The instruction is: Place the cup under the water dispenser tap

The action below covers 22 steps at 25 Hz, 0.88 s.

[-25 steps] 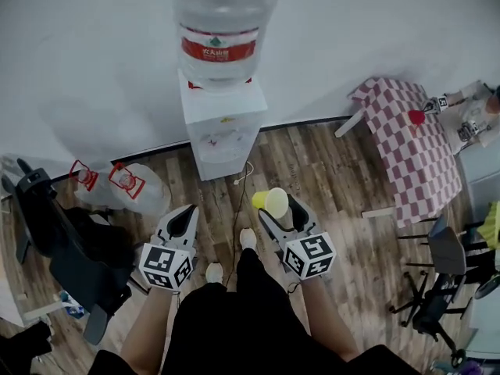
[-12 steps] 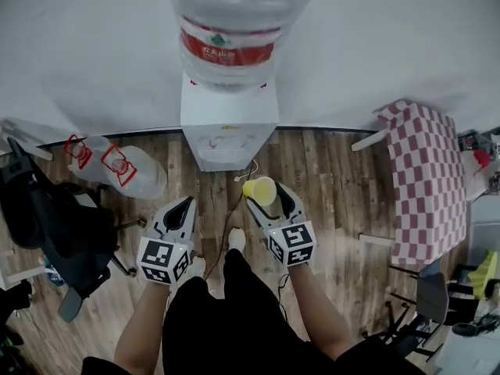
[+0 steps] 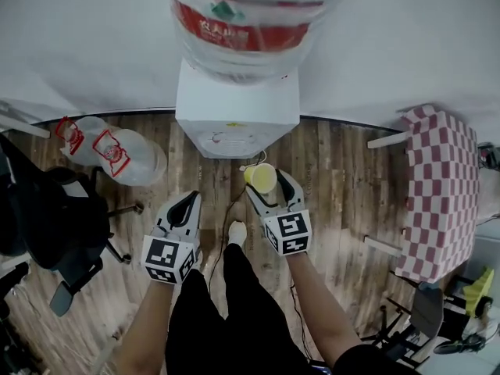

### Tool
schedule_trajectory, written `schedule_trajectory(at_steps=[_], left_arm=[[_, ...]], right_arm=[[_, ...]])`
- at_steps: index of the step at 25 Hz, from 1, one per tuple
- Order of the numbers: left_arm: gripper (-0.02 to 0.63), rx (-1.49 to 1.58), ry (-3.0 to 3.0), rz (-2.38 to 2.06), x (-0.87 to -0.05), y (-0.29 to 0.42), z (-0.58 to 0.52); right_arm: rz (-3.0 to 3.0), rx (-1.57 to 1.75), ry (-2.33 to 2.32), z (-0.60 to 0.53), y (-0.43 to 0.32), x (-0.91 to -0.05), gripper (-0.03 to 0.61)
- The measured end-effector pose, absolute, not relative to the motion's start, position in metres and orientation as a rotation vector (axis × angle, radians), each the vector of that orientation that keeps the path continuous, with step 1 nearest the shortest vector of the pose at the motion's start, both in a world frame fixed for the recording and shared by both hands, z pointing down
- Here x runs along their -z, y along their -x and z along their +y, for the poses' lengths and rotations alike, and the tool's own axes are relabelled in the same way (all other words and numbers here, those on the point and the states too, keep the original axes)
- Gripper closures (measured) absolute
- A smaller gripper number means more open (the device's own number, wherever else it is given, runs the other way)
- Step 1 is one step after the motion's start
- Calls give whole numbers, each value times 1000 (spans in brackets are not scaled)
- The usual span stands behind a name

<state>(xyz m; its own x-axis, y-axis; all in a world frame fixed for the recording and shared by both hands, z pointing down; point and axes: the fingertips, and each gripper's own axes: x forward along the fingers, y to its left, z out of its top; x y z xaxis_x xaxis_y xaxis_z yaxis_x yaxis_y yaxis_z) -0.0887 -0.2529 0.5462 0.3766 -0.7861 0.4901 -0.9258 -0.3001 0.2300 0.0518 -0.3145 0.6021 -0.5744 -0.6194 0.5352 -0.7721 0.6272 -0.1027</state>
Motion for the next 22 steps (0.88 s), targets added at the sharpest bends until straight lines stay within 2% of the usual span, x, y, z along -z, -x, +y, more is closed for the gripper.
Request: schedule_trajectory(at_steps=[22], left_arm=[[600, -402, -2204, -1438, -702, 83, -316]], right_arm=[[-2278, -333, -1117, -387, -39, -802, 235]])
